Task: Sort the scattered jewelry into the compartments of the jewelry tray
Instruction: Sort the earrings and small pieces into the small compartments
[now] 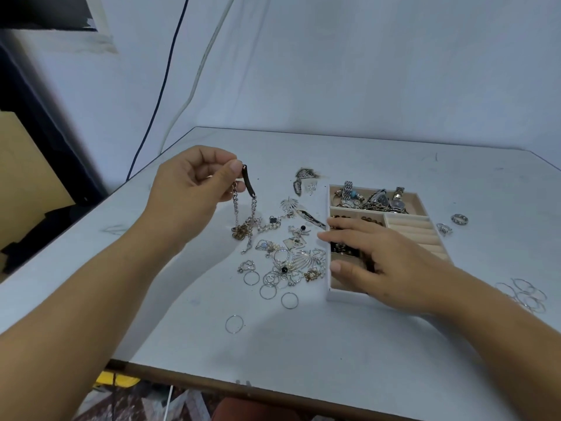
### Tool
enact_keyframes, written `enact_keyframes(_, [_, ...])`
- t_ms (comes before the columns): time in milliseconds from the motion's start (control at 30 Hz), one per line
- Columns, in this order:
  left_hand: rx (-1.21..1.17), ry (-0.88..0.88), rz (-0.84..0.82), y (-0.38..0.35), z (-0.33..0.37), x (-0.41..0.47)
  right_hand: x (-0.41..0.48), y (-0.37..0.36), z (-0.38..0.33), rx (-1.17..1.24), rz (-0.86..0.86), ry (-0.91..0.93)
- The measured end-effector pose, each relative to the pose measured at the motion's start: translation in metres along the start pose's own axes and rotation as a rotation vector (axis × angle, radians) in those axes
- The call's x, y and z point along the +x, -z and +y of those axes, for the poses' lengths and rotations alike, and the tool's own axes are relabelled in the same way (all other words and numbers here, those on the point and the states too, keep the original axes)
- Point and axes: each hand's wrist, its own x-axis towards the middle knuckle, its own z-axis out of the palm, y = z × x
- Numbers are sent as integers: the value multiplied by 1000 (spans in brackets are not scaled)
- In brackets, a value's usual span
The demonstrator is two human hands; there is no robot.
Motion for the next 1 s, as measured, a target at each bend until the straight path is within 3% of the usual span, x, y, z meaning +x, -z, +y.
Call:
enact_keyframes(467, [-172, 18, -57, 4, 17, 10, -1, -1, 1, 27, 22, -9])
enact_keyframes(667, [-380, 301, -52, 4, 18, 9, 0, -2, 4, 54, 21, -6])
enact_keyframes(800, [-381, 433, 3, 5, 14, 8, -1, -2, 3, 69, 27, -4])
enact_keyframes(1000, [-388, 585, -112, 5, 1, 3, -1, -2, 1, 75, 32, -11])
